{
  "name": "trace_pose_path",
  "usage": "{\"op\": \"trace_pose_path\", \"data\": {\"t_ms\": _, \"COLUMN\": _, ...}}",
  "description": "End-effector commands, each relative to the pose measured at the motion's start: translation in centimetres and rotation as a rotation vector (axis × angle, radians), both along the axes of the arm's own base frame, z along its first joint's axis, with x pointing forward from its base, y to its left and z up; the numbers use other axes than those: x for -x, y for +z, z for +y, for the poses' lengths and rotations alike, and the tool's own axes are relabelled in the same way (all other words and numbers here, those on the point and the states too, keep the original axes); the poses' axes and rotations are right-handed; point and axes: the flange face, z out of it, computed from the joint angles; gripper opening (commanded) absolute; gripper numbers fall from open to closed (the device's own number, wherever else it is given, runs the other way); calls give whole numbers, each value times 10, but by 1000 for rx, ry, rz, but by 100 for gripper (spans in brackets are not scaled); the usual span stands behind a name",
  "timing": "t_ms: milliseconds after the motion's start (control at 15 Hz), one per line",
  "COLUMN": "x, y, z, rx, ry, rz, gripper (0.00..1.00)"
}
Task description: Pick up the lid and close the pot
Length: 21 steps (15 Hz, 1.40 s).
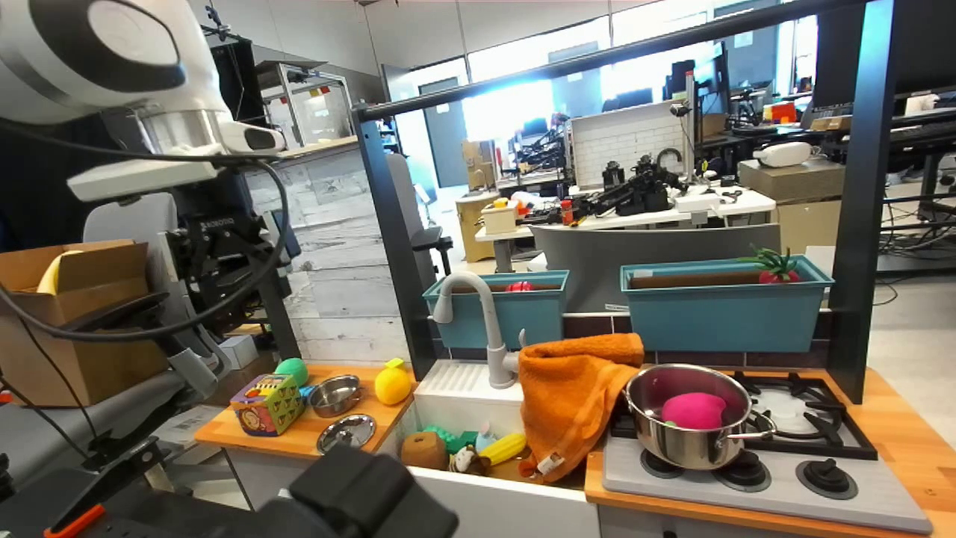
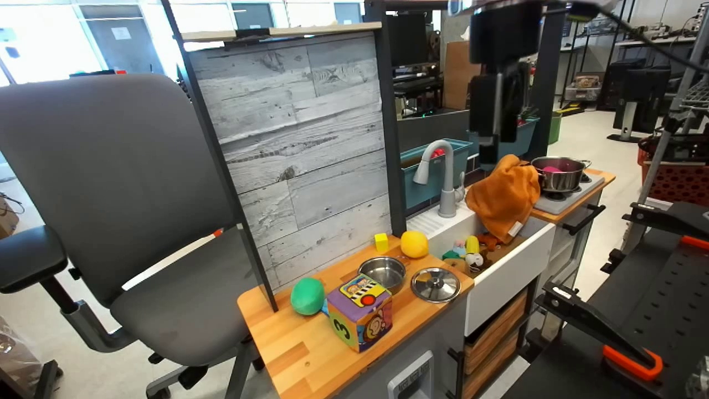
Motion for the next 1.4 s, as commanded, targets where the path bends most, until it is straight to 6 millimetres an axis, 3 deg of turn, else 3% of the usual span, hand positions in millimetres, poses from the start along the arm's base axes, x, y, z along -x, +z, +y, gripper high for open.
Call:
{"op": "trace_pose_path", "data": {"t_ms": 0, "x": -62, "y": -47, "z": 28, "rx": 22, "ry": -27, "rz": 37, "gripper": 100}}
{"op": "trace_pose_path", "data": {"t_ms": 333, "x": -113, "y": -128, "z": 60, "rx": 107, "ry": -74, "rz": 97, "gripper": 100}}
{"op": "trace_pose_path", "data": {"t_ms": 600, "x": -124, "y": -184, "z": 83, "rx": 145, "ry": -86, "rz": 141, "gripper": 100}}
{"op": "trace_pose_path", "data": {"t_ms": 867, "x": -124, "y": -213, "z": 83, "rx": 161, "ry": -105, "rz": 142, "gripper": 100}}
{"op": "trace_pose_path", "data": {"t_ms": 1333, "x": -144, "y": -248, "z": 49, "rx": 202, "ry": -202, "rz": 210, "gripper": 100}}
